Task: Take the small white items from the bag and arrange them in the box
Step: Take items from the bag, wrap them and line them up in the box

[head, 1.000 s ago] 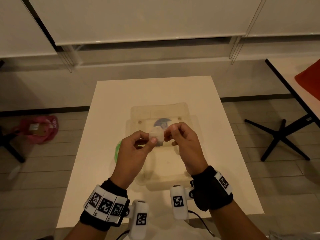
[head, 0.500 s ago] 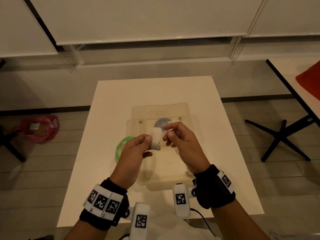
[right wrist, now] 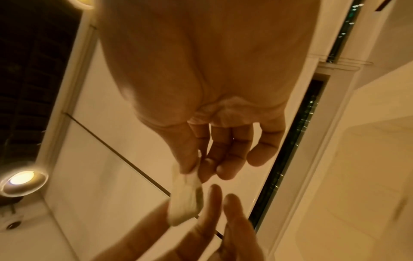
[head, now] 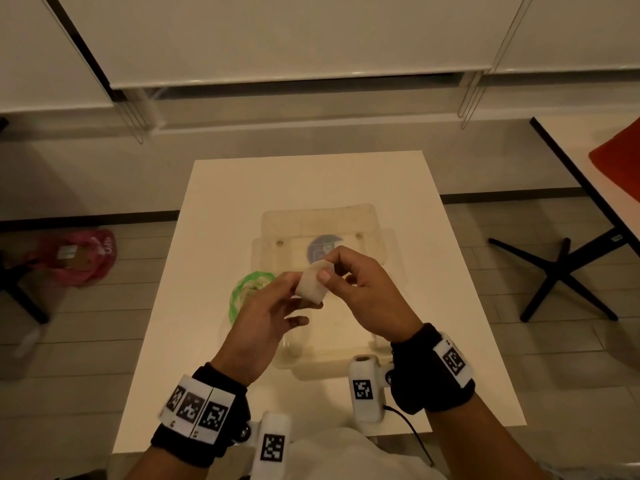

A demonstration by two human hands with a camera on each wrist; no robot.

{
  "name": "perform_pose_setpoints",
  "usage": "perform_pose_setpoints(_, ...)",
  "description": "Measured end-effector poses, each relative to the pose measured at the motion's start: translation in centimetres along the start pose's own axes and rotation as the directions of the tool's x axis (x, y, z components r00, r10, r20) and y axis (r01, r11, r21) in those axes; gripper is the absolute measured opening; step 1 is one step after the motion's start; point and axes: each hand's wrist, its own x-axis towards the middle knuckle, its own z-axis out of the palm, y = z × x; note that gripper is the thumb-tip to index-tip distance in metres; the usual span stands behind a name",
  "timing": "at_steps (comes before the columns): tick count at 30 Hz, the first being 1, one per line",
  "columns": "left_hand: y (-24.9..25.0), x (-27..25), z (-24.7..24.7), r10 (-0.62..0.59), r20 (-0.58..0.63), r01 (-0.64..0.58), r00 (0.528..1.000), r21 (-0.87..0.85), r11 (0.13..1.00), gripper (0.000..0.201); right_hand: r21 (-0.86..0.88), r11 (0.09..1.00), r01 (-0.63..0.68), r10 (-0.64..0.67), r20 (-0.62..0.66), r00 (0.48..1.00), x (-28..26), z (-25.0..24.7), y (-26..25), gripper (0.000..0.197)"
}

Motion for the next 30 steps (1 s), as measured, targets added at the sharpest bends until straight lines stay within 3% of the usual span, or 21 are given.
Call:
perform_pose_setpoints(3, 0.3, 0.1, 0.0, 0.135, -0.004, -0.132, 0.991, 0.202, 0.970, 0.032, -0.048, 0.999, 0.011, -0.012, -0.015, 1.000, 0.0, 0.0, 0.1, 0.010)
perform_pose_setpoints(5, 0.5, 0.3, 0.2, 0.208, -0.010, -0.192, 0.978, 0.347, 0.918, 0.020, -0.063, 0.998, 0.009, -0.010, -0.027, 1.000, 0.0, 0.0, 0.0, 0.010)
perform_pose_setpoints(11, 0.1, 0.5, 0.6, 0.324, -0.073, -0.262, 0.943, 0.436, 0.861, 0.008, -0.060, 0.997, -0.040, 0.035, -0.090, 0.995, 0.0, -0.4, -0.4, 0.007)
perform_pose_setpoints(15, -0.4, 0.6, 0.8, 0.340, -0.092, -0.265, 0.936, 0.450, 0.853, 0.004, -0.182, 0.983, -0.022, 0.003, -0.107, 0.994, 0.0, -1.3, -0.5, 0.003)
perform_pose_setpoints(19, -0.7, 0.7, 0.8, 0.337, -0.117, -0.250, 0.934, 0.460, 0.852, 0.002, -0.264, 0.962, -0.073, 0.055, -0.072, 0.996, 0.0, -2.0, -0.2, 0.002)
perform_pose_setpoints(23, -1.2, 0.6, 0.2, 0.308, -0.118, -0.212, 0.944, 0.497, 0.841, 0.009, -0.240, 0.963, -0.119, 0.098, -0.098, 0.990, -0.2, -2.7, 0.6, 0.005)
perform_pose_setpoints(27, -1.9, 0.0, -2.0, 0.304, -0.189, -0.167, 0.934, 0.521, 0.837, 0.009, -0.239, 0.953, -0.187, 0.154, -0.150, 0.977, 0.6, -4.6, 3.2, 0.008)
perform_pose_setpoints(30, -2.8, -1.0, -4.9, 0.238, -0.168, -0.117, 0.957, 0.526, 0.842, 0.013, -0.334, 0.909, -0.249, 0.211, -0.147, 0.966, 1.5, -5.9, 6.2, 0.008)
